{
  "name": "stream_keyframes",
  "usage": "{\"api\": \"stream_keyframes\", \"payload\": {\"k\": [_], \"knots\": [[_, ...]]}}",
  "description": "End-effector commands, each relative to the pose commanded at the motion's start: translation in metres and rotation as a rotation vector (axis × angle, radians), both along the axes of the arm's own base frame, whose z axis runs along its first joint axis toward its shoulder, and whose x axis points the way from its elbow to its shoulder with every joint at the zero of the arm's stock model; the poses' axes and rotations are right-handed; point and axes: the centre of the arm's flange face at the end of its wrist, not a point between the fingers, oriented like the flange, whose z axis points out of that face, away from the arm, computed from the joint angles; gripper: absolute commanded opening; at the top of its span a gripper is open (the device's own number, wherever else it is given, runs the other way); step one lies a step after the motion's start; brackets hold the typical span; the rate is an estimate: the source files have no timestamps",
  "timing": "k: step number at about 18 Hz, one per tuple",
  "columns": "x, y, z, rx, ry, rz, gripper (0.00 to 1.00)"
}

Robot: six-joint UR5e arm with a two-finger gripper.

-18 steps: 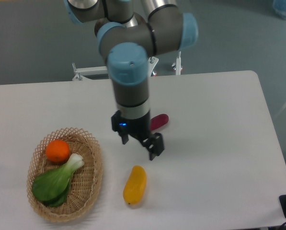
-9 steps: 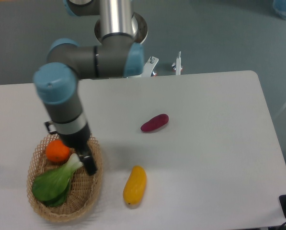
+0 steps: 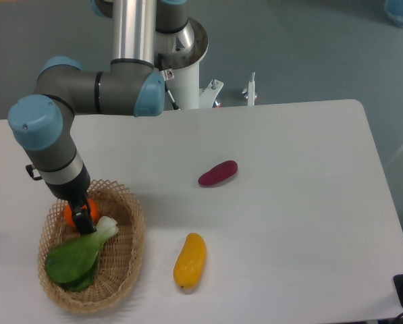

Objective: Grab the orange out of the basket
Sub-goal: 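Lower the gripper onto the orange and close the fingers around it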

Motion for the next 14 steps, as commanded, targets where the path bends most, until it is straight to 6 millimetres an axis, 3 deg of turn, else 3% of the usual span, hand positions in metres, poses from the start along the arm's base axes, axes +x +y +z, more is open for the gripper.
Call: {"api": "stream_keyframes", "payload": {"k": [3,14], "knots": [[0.008,-0.005,-0.016,-0.032,-0.007,-0.011,1.00],[0.015,0.000,-0.037,-0.033,-0.006,-0.012,1.00]]}}
